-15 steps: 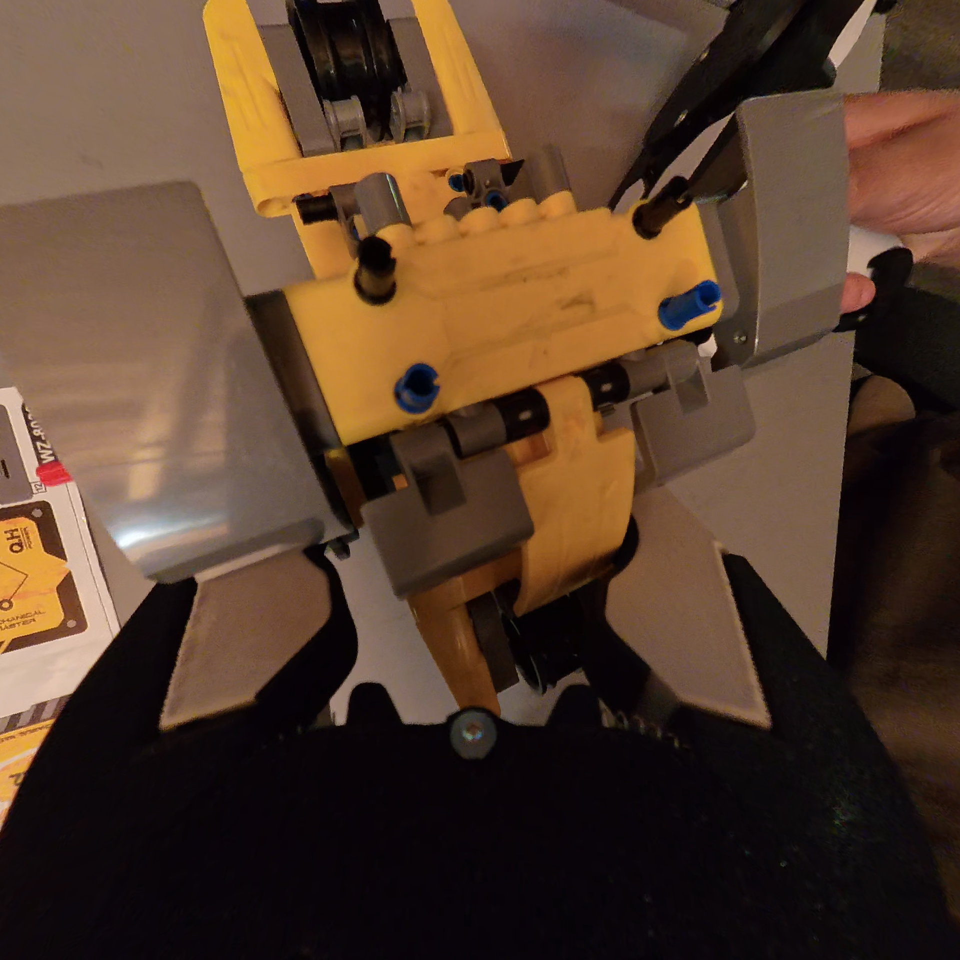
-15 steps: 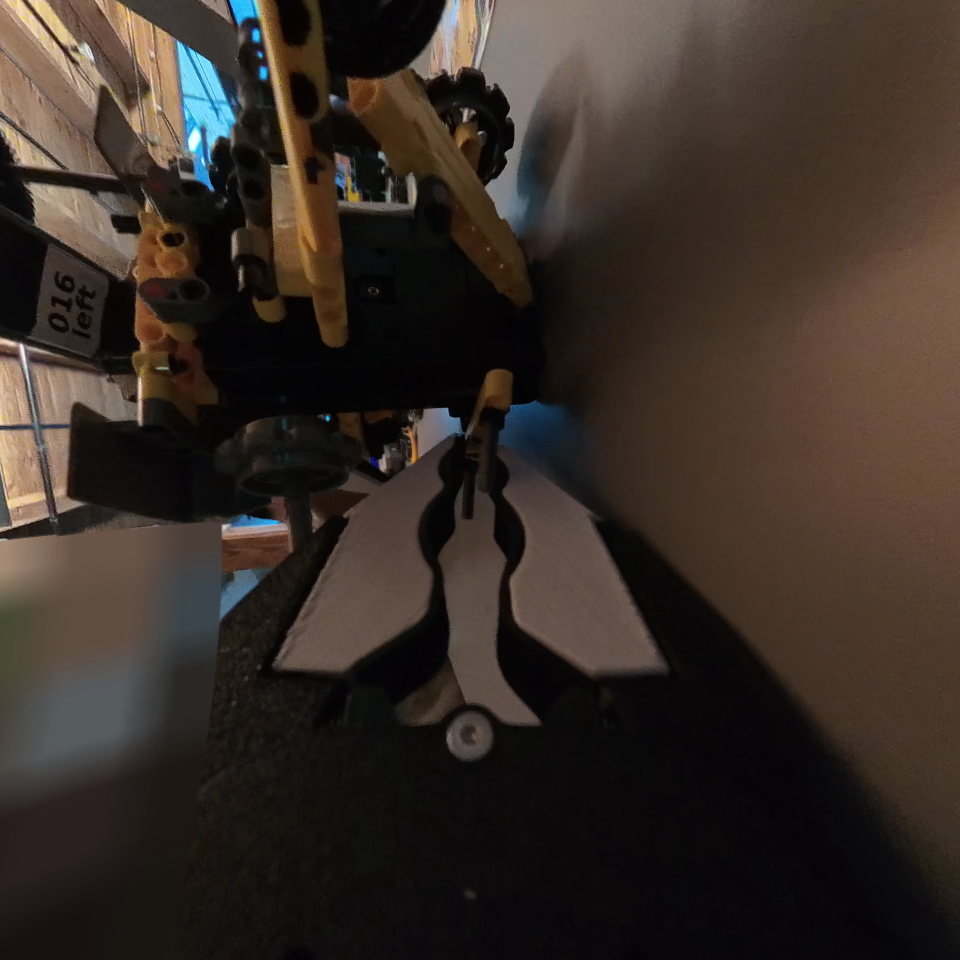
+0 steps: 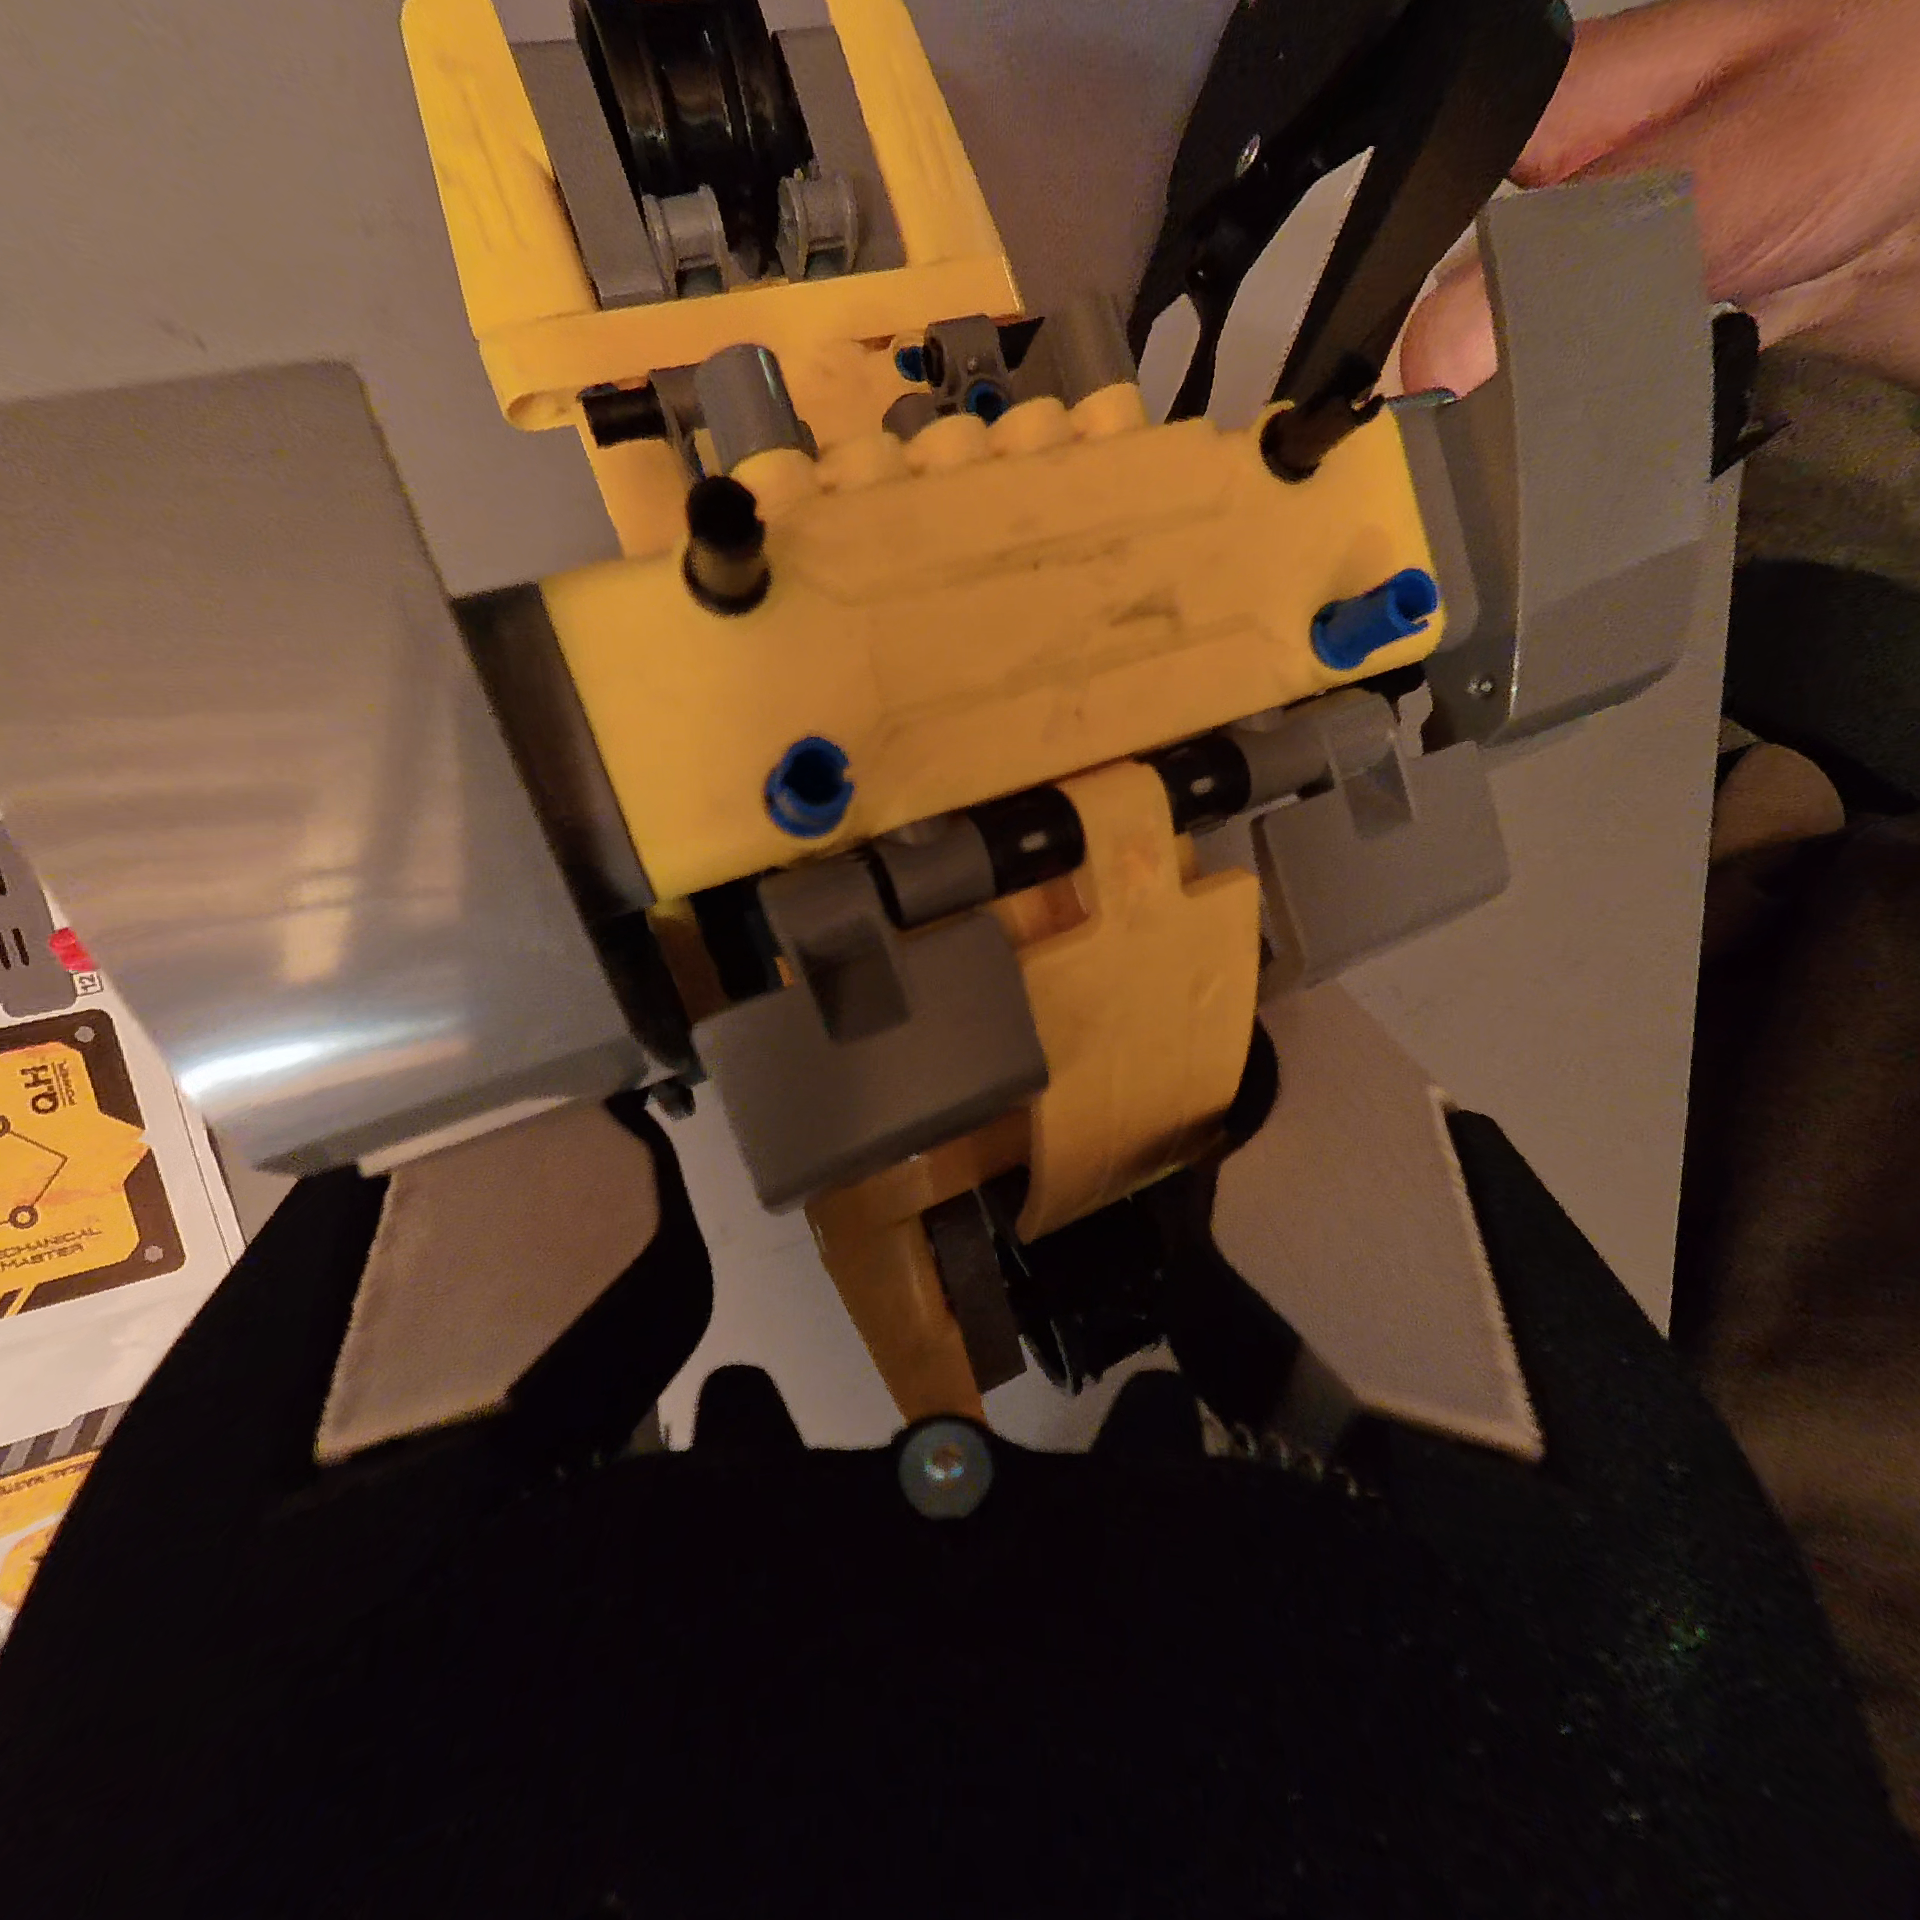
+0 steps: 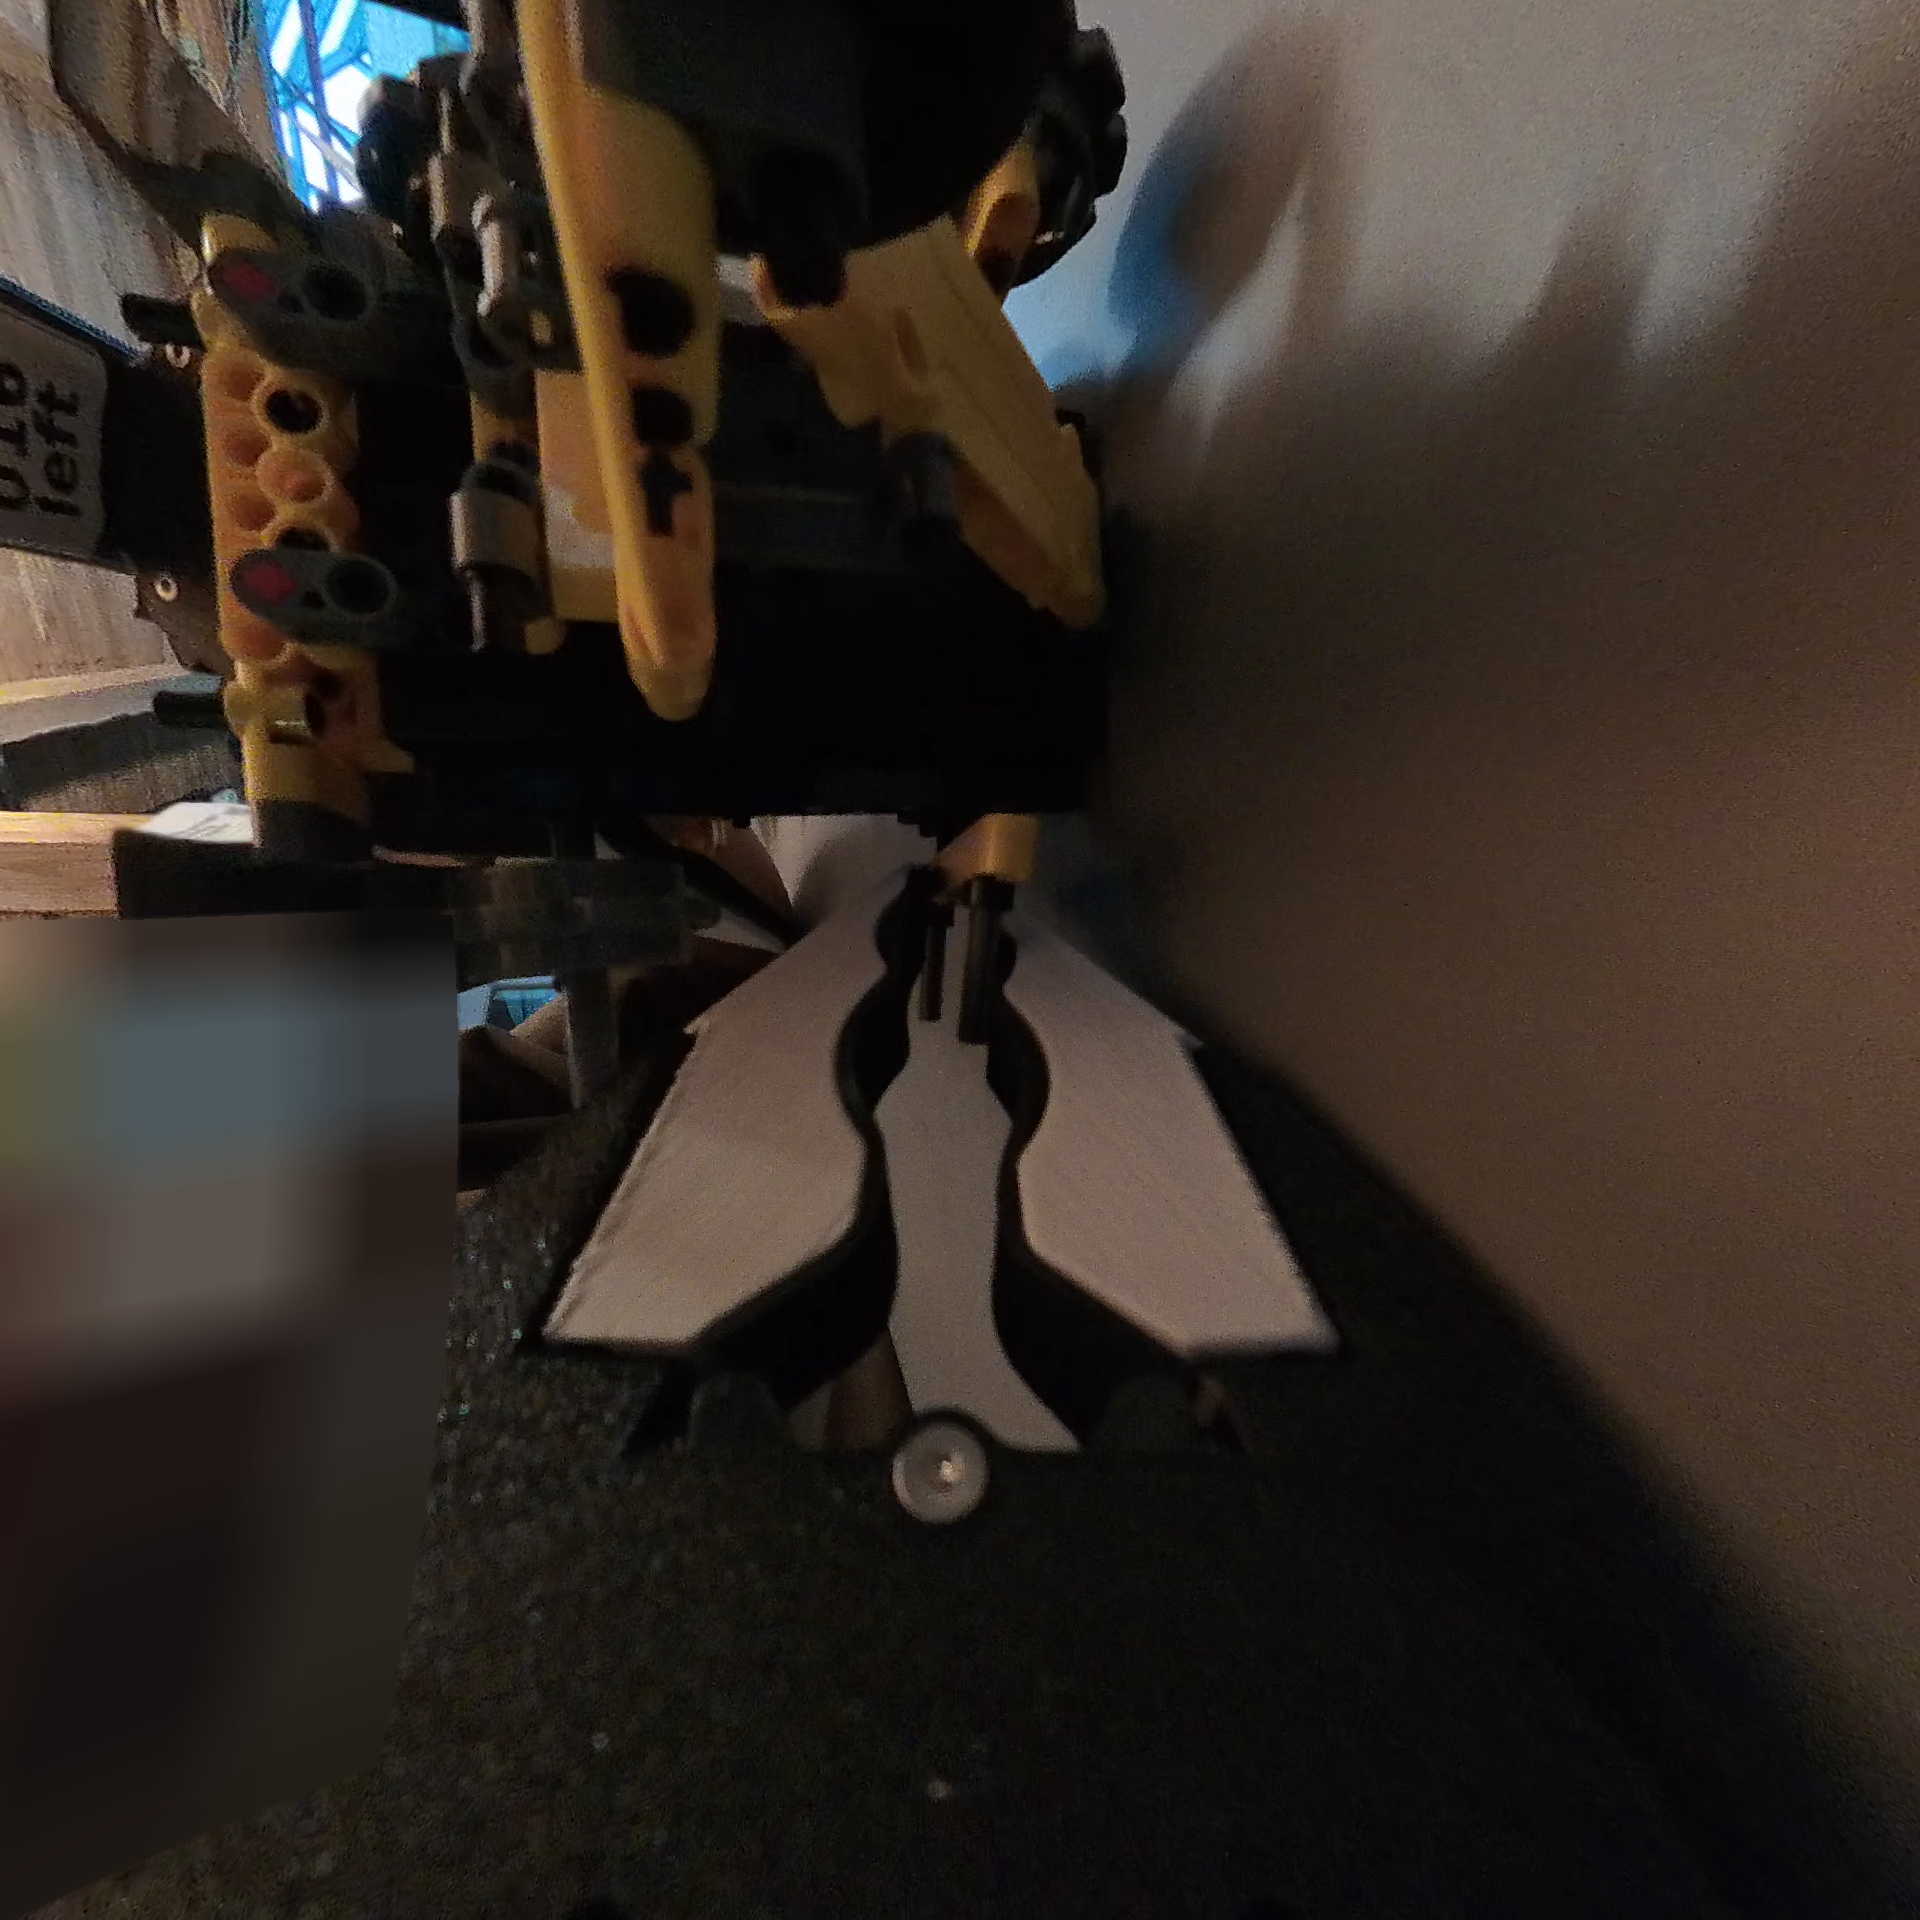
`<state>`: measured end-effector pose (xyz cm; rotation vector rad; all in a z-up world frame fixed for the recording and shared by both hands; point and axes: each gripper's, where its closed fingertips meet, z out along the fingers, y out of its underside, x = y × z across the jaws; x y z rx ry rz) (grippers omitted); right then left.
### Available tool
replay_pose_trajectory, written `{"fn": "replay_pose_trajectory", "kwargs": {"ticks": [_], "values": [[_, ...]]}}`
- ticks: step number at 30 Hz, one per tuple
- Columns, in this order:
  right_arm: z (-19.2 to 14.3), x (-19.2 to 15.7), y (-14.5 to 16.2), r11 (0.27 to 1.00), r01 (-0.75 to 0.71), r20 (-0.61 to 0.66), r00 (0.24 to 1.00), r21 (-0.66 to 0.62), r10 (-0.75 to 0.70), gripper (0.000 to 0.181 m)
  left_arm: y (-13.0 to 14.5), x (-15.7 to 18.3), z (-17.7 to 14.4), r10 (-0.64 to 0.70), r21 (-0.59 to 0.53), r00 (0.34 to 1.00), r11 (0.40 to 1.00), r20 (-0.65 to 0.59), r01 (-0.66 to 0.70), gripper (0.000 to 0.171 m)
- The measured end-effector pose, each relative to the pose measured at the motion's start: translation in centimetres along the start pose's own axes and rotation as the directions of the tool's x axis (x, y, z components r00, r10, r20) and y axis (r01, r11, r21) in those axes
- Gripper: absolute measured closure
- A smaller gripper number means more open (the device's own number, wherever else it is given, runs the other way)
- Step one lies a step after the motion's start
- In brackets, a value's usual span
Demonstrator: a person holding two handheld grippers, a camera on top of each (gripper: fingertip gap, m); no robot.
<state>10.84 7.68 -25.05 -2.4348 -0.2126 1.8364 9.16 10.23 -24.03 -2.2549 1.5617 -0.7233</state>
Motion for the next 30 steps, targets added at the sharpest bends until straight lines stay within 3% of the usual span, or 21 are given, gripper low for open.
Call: {"fn": "replay_pose_trajectory", "kwargs": {"ticks": [6,14,18,21,22,25,30], "values": [[0.4,0.0,-0.3,1.000,-0.002,-0.005,1.000,-0.013,0.002,0.175,0.1,-0.4,0.3,0.011,-0.024,1.000,1.000,0.023,-0.010,0.066],[0.4,0.0,-0.5,1.000,-0.026,0.010,1.000,-0.012,0.026,0.176,0.0,-0.4,0.3,-0.010,-0.019,1.000,1.000,0.015,0.010,0.058],[0.4,0.0,-0.4,0.999,-0.034,0.019,0.999,-0.022,0.035,0.176,0.0,-0.4,0.3,0.001,-0.022,1.000,1.000,0.014,-0.001,0.064],[0.4,0.0,-0.4,1.000,-0.010,0.009,1.000,-0.004,0.010,0.175,0.1,-0.3,0.1,0.016,-0.009,1.000,1.000,-0.008,-0.016,0.060],[0.3,0.0,-0.4,1.000,-0.007,0.007,1.000,0.004,0.007,0.174,0.2,-0.2,0.0,0.026,-0.006,1.000,1.000,-0.017,-0.026,0.050],[0.1,0.1,-0.5,1.000,0.009,-0.003,1.000,0.021,-0.009,0.174,0.4,-0.3,-1.3,0.040,0.019,0.999,0.999,-0.032,-0.040,0.056],[0.2,0.3,-0.6,0.999,0.021,-0.026,0.999,0.027,-0.021,0.174,-0.5,-0.2,-5.6,0.044,0.156,0.994,0.987,-0.101,-0.027,0.065]]}}
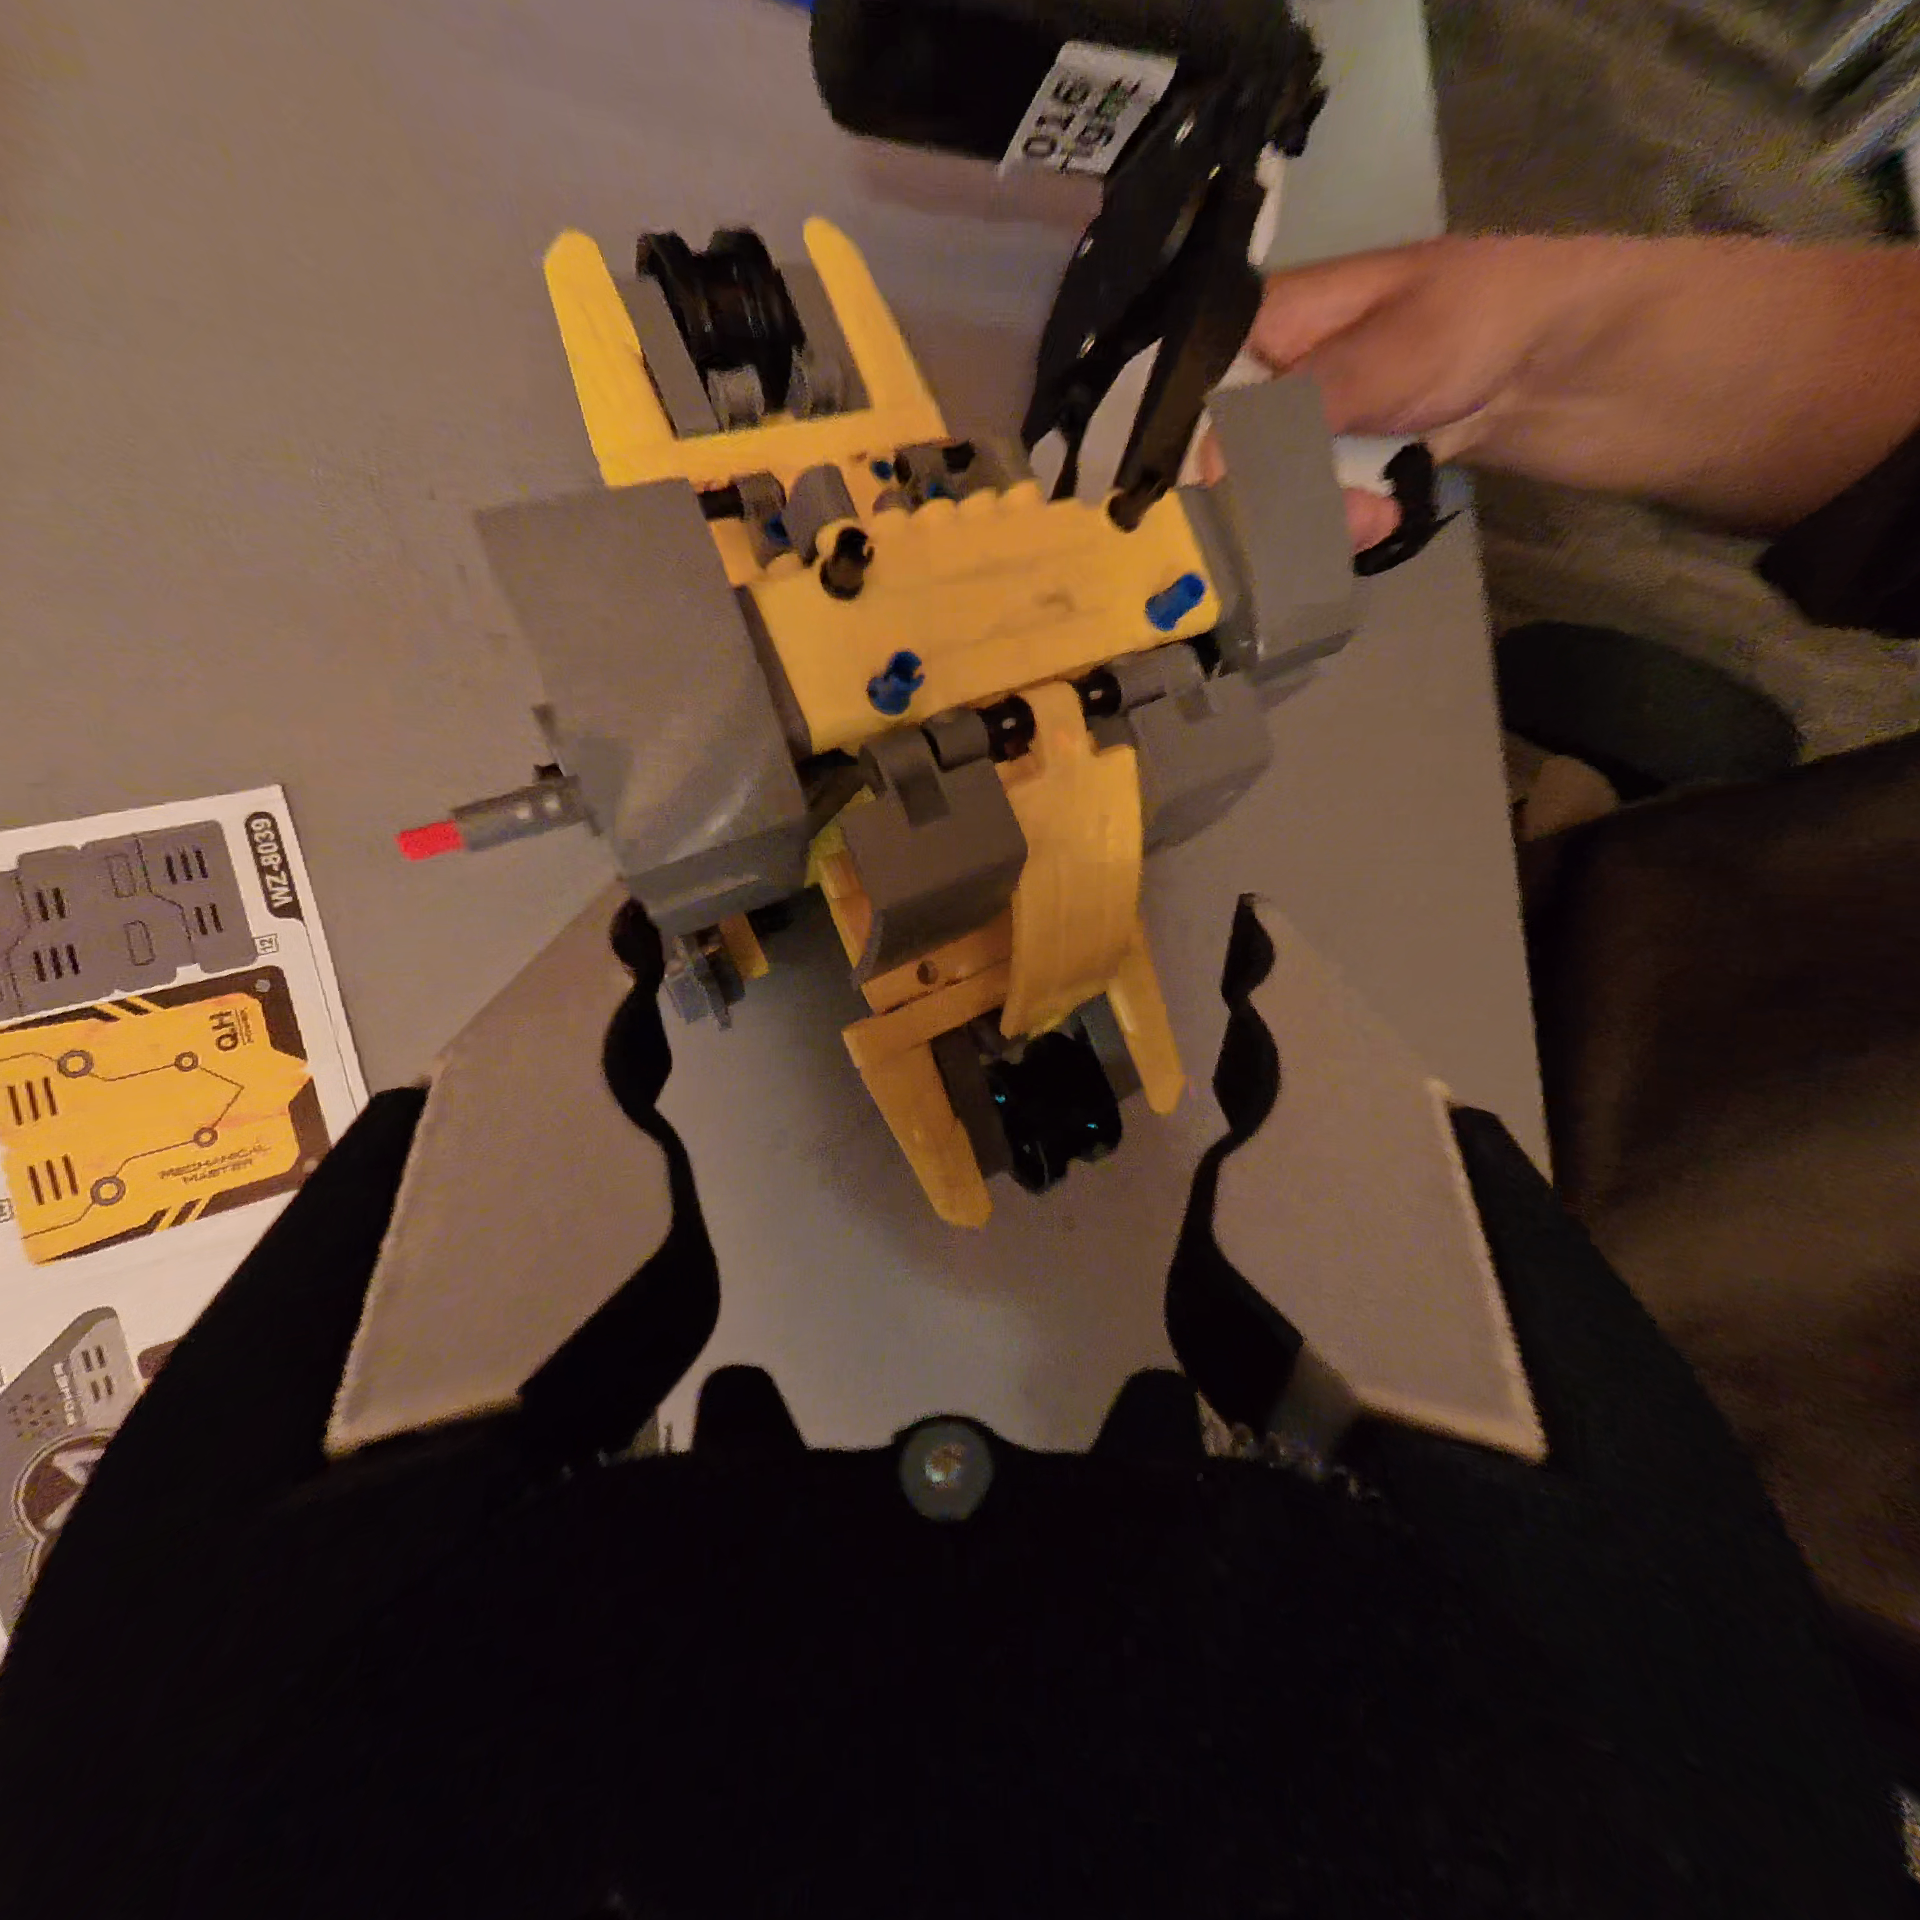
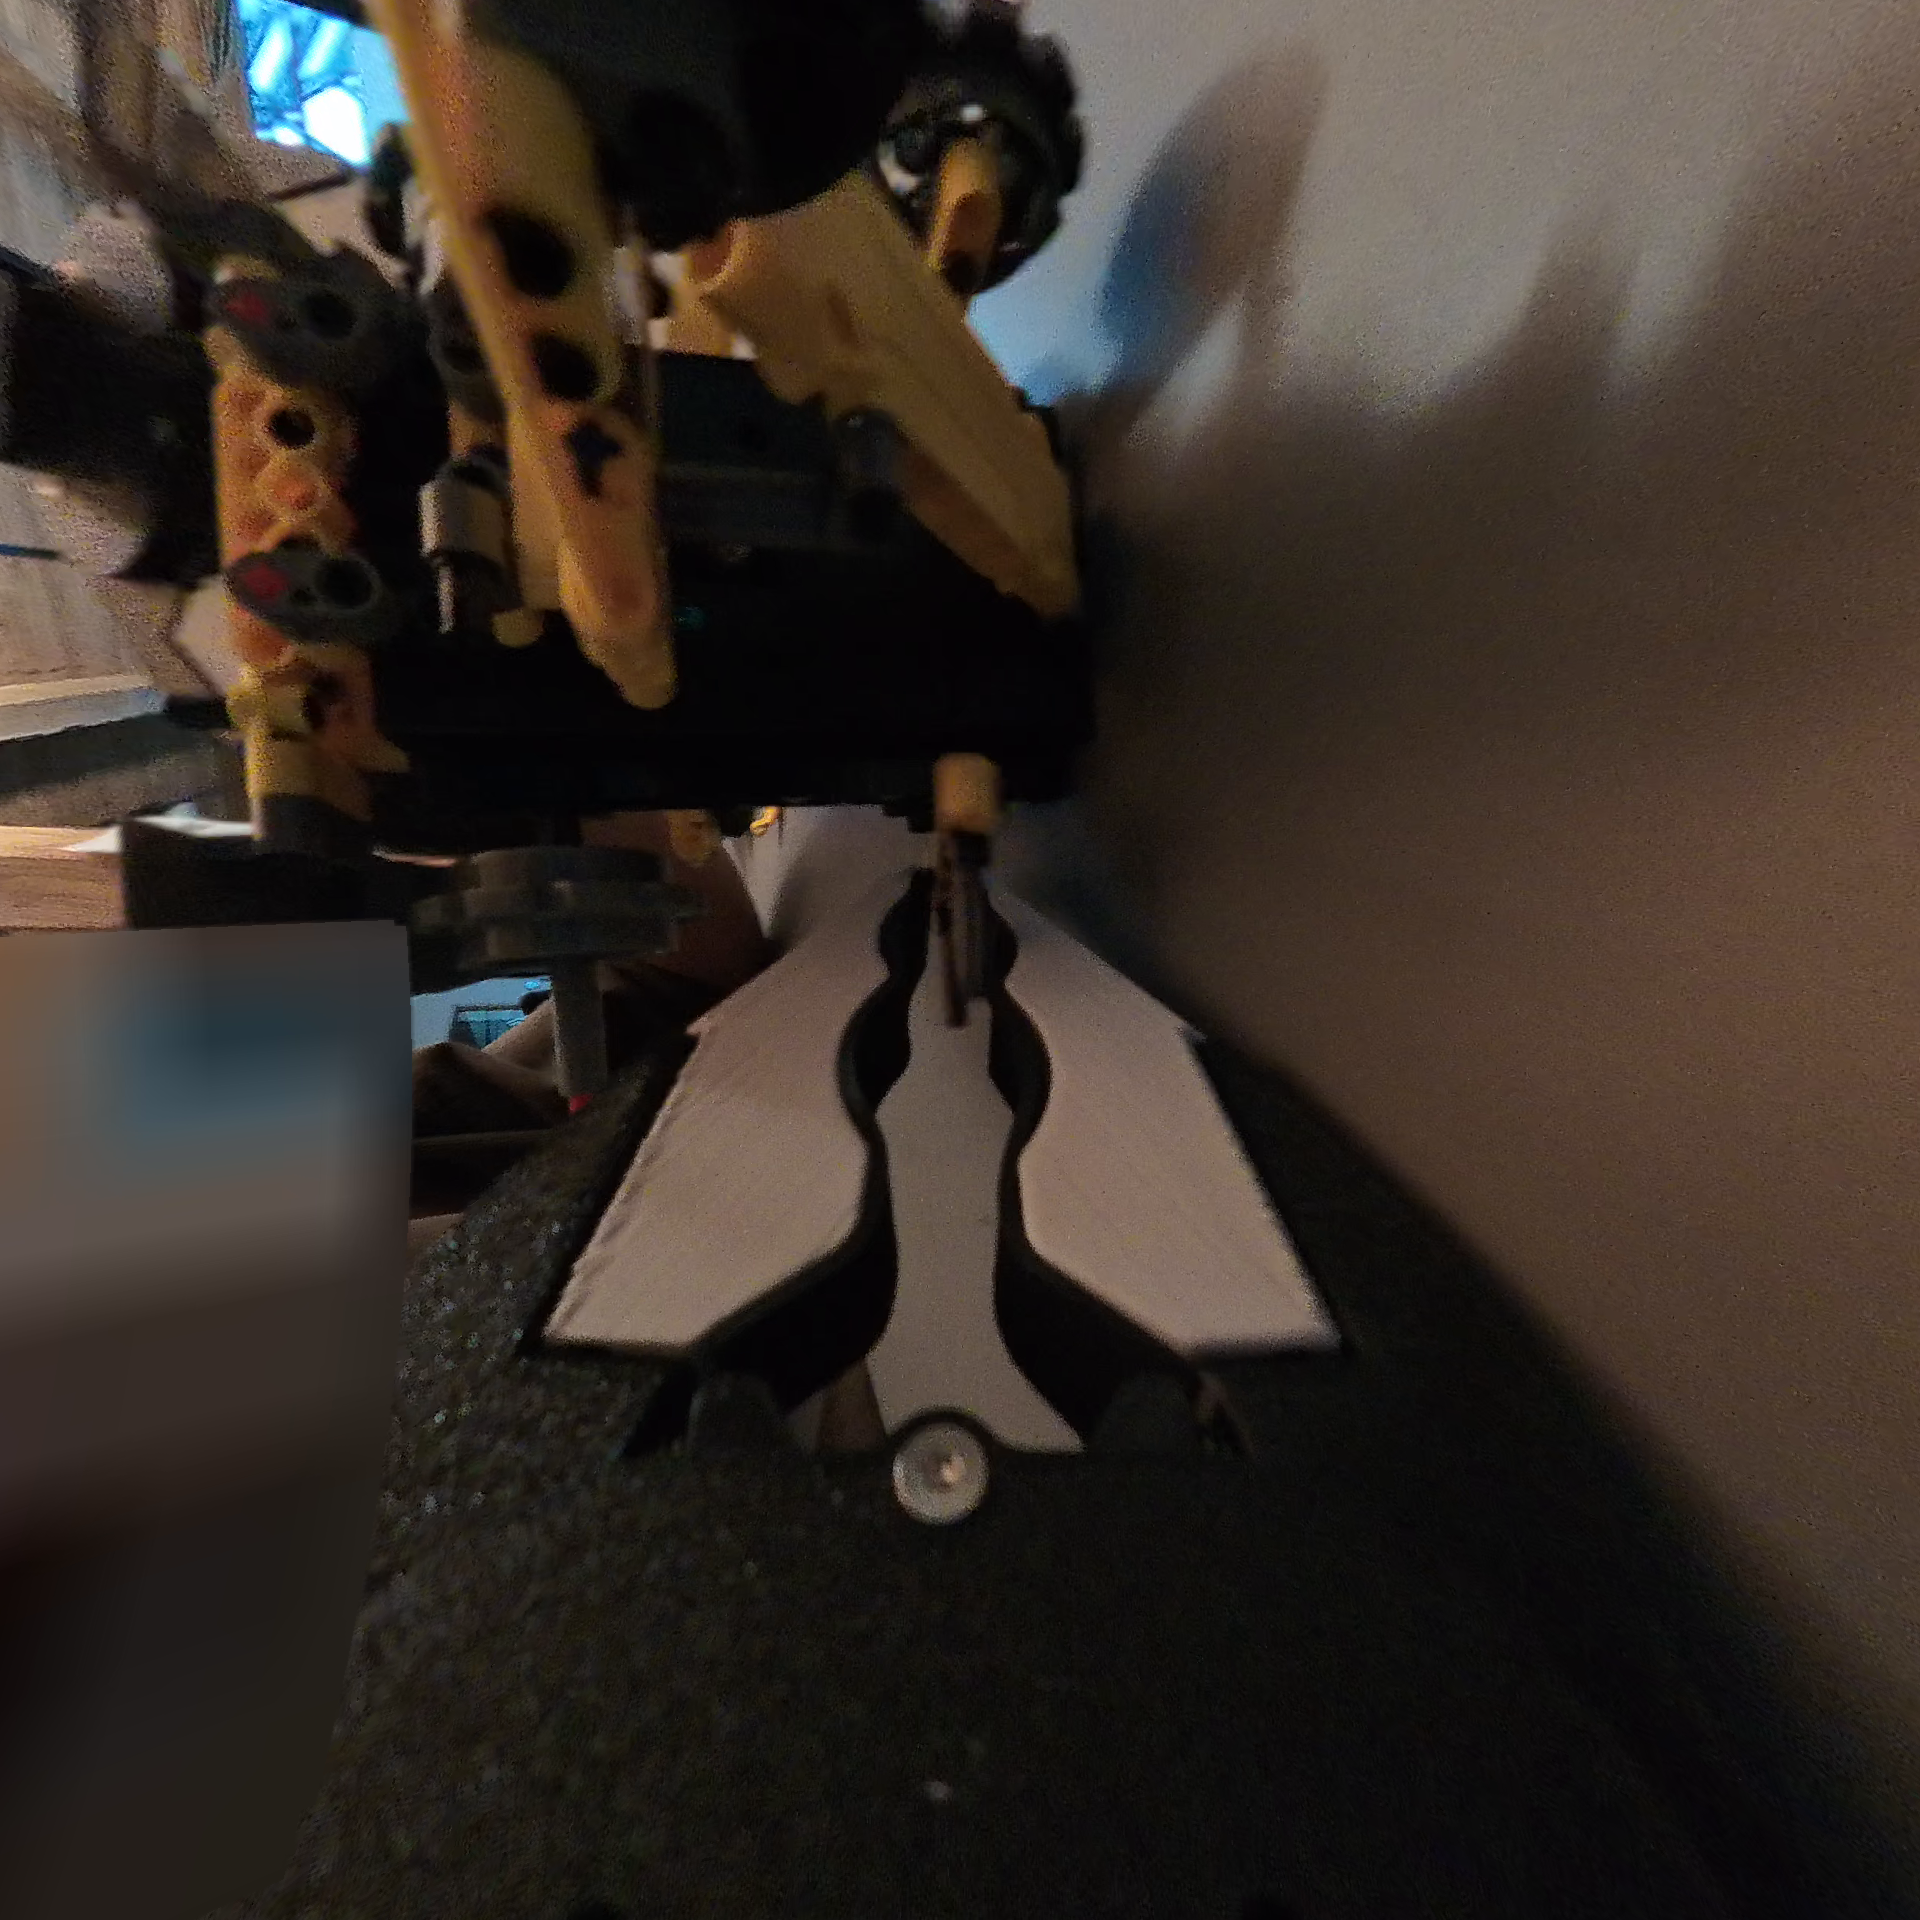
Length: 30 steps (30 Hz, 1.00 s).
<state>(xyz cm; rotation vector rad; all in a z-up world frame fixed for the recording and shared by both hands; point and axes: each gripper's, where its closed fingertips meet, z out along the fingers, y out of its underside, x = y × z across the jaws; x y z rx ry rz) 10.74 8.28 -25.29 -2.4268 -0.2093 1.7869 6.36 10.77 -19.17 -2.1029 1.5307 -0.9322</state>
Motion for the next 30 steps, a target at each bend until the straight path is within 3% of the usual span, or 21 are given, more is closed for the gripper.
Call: {"fn": "replay_pose_trajectory", "kwargs": {"ticks": [4,13,20,24,26,30], "values": [[0.1,0.0,0.0,1.000,0.015,-0.010,1.000,0.002,-0.015,0.174,0.0,-0.8,-1.0,-0.012,0.039,0.999,0.999,0.031,0.010,0.072],[-0.4,-0.2,-0.1,0.999,0.000,0.010,1.000,0.045,0.000,0.174,1.4,-1.0,2.7,-0.022,-0.050,0.998,0.998,0.062,0.026,0.063],[0.1,-0.5,1.3,0.995,-0.038,0.003,0.999,0.090,0.038,0.175,1.8,-1.5,4.0,-0.058,-0.087,0.991,0.994,0.117,0.068,0.081],[0.7,-1.2,3.1,0.993,0.041,-0.050,0.998,0.113,-0.035,0.174,1.2,-1.6,4.5,-0.069,-0.055,0.988,0.995,0.138,0.078,0.076],[0.6,-1.4,3.7,0.987,0.077,-0.078,0.995,0.143,-0.066,0.175,1.0,-1.8,4.8,-0.056,-0.050,0.984,0.997,0.171,0.066,0.088],[-0.2,-1.7,4.3,0.973,0.104,-0.091,0.992,0.205,-0.087,0.175,1.3,-1.3,4.8,-0.101,-0.073,0.981,0.991,0.164,0.115,0.088]]}}
